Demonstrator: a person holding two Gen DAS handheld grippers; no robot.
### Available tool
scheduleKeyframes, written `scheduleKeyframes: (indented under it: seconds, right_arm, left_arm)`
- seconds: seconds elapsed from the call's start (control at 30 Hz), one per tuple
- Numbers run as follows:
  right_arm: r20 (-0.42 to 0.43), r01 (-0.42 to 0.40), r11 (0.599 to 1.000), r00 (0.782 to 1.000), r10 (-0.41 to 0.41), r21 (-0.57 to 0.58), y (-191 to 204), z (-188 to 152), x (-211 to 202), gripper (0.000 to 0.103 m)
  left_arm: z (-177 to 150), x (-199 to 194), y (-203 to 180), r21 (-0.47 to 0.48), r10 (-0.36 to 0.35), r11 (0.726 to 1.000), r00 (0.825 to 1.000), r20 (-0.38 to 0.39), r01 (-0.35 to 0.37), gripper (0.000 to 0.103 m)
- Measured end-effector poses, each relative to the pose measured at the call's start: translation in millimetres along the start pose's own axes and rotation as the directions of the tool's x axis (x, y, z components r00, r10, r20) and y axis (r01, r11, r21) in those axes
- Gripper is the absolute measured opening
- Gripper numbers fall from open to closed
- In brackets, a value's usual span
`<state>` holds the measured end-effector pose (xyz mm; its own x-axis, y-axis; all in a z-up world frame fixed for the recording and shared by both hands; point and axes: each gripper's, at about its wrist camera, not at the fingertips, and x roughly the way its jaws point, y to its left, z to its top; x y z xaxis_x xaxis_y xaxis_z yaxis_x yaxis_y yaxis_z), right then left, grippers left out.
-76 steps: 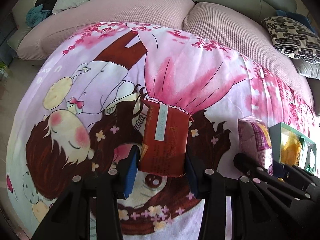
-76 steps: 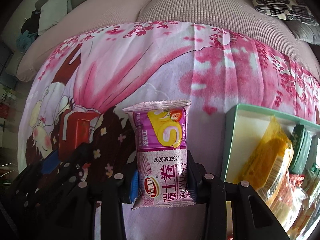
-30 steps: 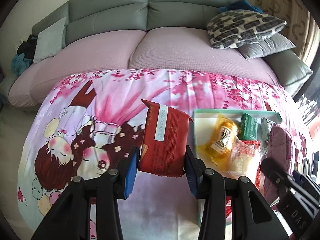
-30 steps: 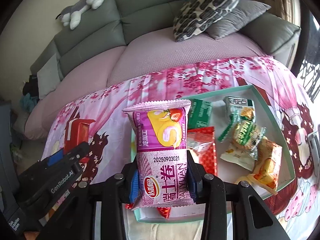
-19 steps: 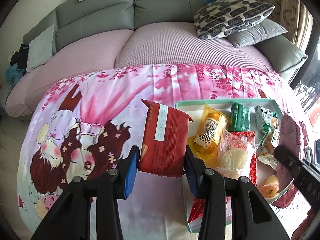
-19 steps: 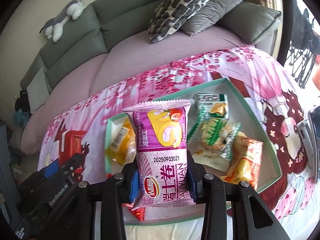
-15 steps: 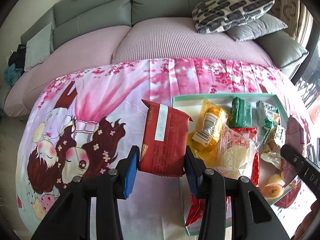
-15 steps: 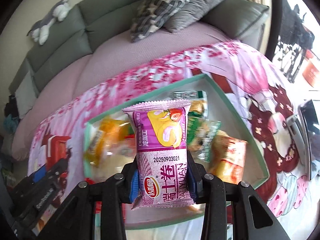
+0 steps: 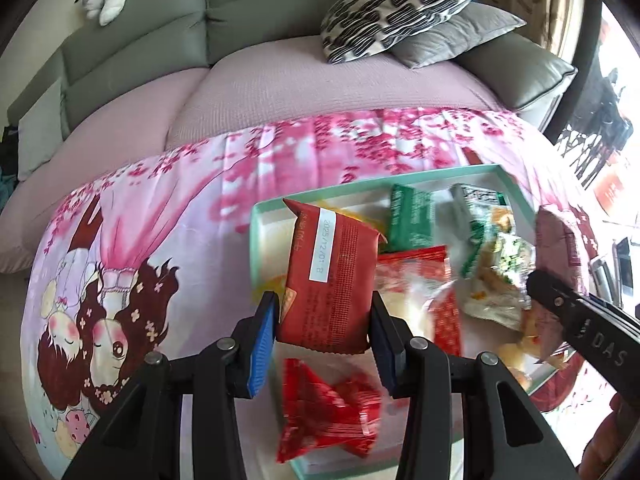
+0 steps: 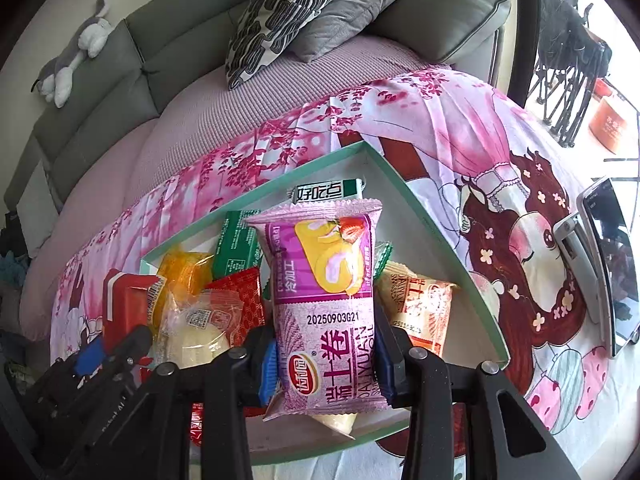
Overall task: Organize snacks
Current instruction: 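Lower both snacks into the tray and open both tools to release them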
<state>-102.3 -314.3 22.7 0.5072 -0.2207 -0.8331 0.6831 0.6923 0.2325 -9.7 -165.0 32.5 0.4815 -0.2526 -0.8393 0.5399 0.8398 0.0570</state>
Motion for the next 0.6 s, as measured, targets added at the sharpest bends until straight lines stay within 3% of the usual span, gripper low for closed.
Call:
scheduleKeyframes:
  seconds: [0.37,0.6]
  right_arm:
    - [0.009,-0.004,1.0,1.0,0.004,0.005,-17.1,2.3,-10.2,0.041]
    - [0.01,-0.013,1.0,1.0,0.013,0.01,-25.5,2.3,-14.6,0.041]
  left_arm:
    - [7.7,-6.9,-37.5,0.014,-0.111,0.994,0.994,0.006,0.11,0.046]
    - [5.3,-6.9,-58.3,0.041,-0.133,0.99,0.991,-0.002,0.133,0.047]
